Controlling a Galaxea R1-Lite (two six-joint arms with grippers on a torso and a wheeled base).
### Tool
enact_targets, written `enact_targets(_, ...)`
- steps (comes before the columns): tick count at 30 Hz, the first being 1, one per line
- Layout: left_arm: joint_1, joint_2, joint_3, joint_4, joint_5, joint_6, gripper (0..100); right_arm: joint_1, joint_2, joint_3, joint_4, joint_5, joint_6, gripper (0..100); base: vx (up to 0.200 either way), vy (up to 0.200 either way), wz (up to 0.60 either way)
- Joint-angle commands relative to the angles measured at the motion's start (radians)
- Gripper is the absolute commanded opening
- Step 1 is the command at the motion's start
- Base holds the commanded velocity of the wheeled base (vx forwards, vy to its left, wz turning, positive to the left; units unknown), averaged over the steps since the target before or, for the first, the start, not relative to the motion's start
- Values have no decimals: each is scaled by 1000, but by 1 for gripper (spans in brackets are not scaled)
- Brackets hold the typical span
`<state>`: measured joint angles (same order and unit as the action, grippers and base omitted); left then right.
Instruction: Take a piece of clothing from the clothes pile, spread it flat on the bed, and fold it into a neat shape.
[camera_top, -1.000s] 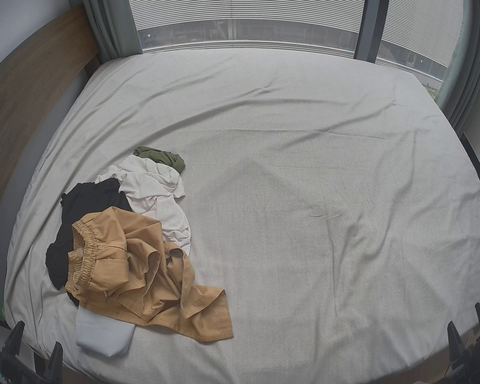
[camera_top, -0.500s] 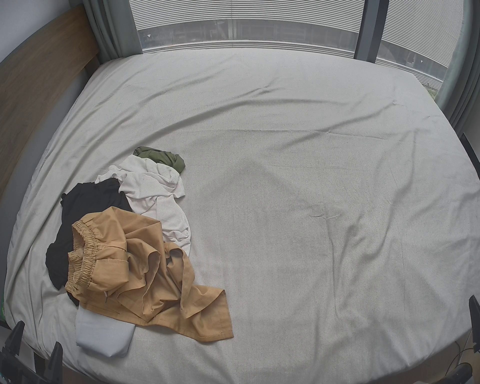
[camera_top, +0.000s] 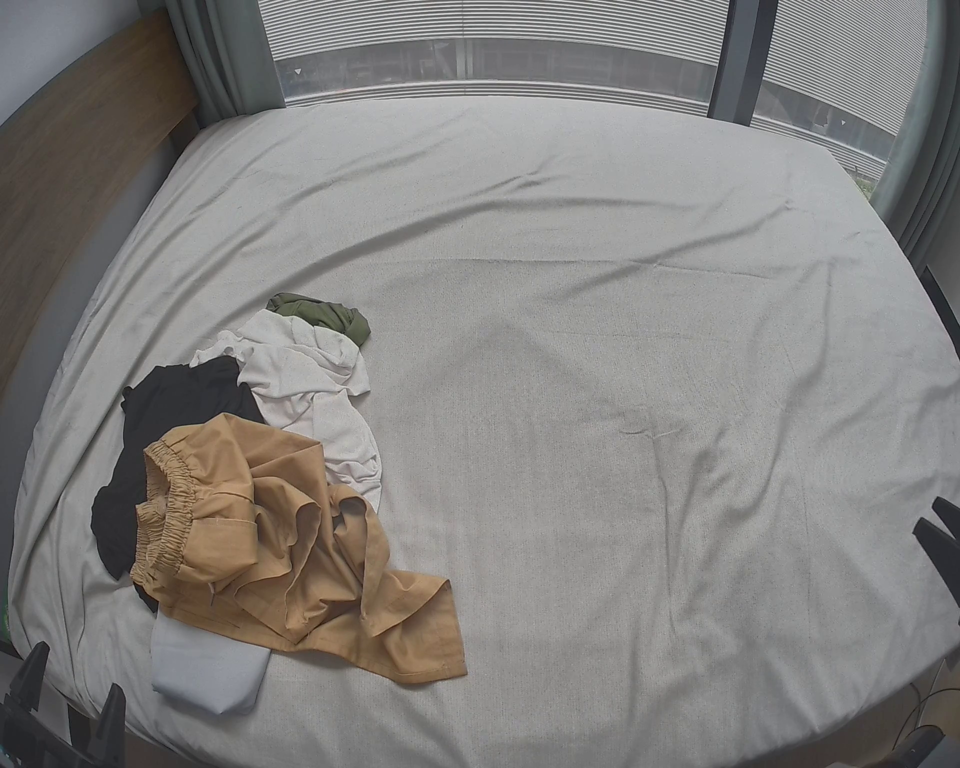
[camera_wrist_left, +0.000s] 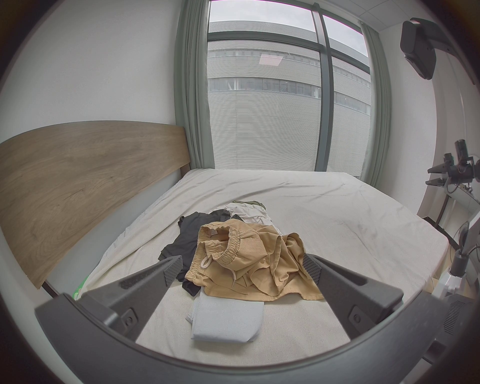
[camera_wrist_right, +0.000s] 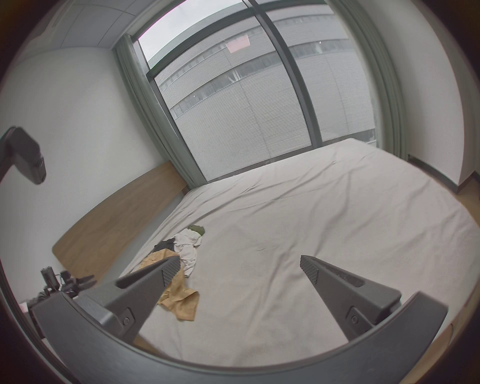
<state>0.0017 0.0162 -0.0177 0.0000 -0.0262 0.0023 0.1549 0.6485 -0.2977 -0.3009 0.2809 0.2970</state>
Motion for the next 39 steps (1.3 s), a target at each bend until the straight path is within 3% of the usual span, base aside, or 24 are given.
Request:
enact_targets(1,0,-16,18,0,0,-1,100,167,212,-34,-60,11,24,100,0,0,0)
enact_targets(2,0,-16,18,0,0,-1,100,199,255,-35,-98,9,31,100,0,0,0)
enact_targets(10,0,-16,18,0,0,-1,100,244,445,-49,-273,8,28,100,0,0,0)
enact_targets(24,0,-16,18,0,0,-1,100,342,614,-156,-279,3,30,100,0,0,0)
enact_targets(39,0,-16,18,0,0,-2,100,456,944,-316,-291,4,53,100,0,0,0)
